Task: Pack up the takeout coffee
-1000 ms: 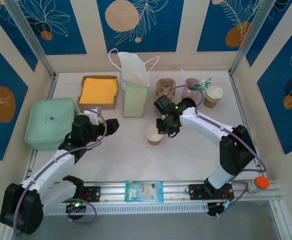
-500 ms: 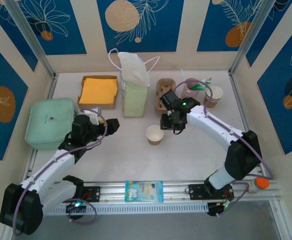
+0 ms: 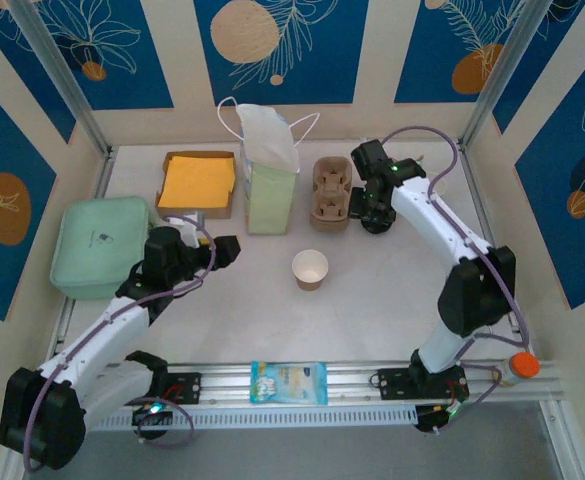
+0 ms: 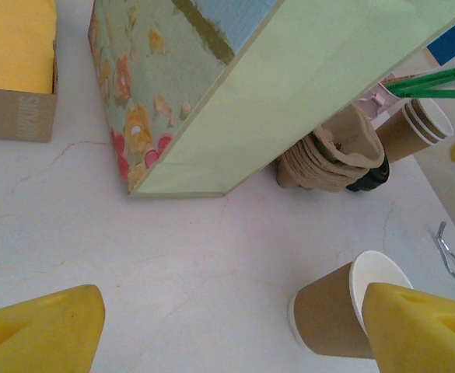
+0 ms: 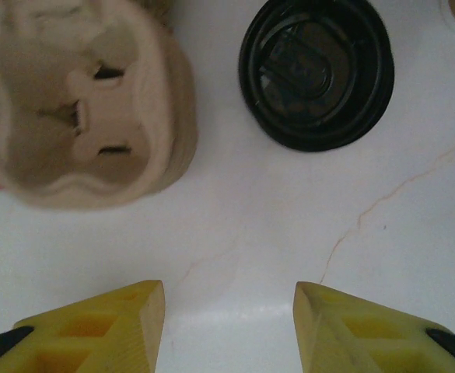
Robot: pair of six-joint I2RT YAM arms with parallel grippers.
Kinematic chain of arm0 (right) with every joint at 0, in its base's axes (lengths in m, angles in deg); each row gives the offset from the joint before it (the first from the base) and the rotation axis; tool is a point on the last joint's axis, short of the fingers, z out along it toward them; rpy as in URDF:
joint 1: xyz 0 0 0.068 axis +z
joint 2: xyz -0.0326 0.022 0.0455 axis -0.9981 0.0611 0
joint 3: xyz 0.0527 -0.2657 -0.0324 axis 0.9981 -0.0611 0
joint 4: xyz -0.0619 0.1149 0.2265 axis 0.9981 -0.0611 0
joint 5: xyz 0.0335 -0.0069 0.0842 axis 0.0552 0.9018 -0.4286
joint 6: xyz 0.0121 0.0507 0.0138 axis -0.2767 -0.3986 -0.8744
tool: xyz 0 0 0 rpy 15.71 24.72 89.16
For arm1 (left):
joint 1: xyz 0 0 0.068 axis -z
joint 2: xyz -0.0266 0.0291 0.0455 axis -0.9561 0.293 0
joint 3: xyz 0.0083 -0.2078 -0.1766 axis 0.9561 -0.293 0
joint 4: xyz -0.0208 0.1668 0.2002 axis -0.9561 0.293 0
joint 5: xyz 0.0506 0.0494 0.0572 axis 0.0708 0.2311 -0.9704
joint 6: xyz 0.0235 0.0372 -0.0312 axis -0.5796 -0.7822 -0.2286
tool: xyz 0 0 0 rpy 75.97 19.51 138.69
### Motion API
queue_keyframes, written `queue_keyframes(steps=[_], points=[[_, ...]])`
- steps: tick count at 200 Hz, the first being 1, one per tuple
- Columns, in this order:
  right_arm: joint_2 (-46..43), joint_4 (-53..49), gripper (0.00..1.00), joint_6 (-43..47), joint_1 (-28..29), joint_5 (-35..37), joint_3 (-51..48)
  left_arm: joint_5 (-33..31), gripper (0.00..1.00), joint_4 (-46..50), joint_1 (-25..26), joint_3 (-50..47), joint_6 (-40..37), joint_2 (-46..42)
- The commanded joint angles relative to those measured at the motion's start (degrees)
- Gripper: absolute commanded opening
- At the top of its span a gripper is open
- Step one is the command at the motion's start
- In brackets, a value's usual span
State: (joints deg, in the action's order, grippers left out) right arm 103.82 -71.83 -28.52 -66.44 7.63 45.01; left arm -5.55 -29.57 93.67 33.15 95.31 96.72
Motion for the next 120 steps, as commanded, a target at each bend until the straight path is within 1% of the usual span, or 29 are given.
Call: queue_keyframes(steps=[1,13,59,91,120], points=[[4.7,-0.5,0.48,1.4,-1.7,1.4,3.3,-0.8,0.86,1.0,0.7,1.4,-1.3,-1.9],[7.4,-0.6,0.48,1.3,-2.4,2.5,5.3,-0.8,0.86,1.4,0.7,1.3,-1.5,-2.1],[15.3,0.1,0.47,1.8,-4.2,2.1,11.4,-1.7,0.86,2.3,0.7,1.0,-2.3,-2.7],[19.5,-0.4,0.47,1.8,-4.6,1.6,15.5,-2.0,0.86,1.9,0.7,0.6,-2.3,-2.6],[22.2,-1.3,0.47,1.4,-4.7,2.6,17.9,-2.2,0.86,2.2,0.7,0.4,-2.7,-2.6]])
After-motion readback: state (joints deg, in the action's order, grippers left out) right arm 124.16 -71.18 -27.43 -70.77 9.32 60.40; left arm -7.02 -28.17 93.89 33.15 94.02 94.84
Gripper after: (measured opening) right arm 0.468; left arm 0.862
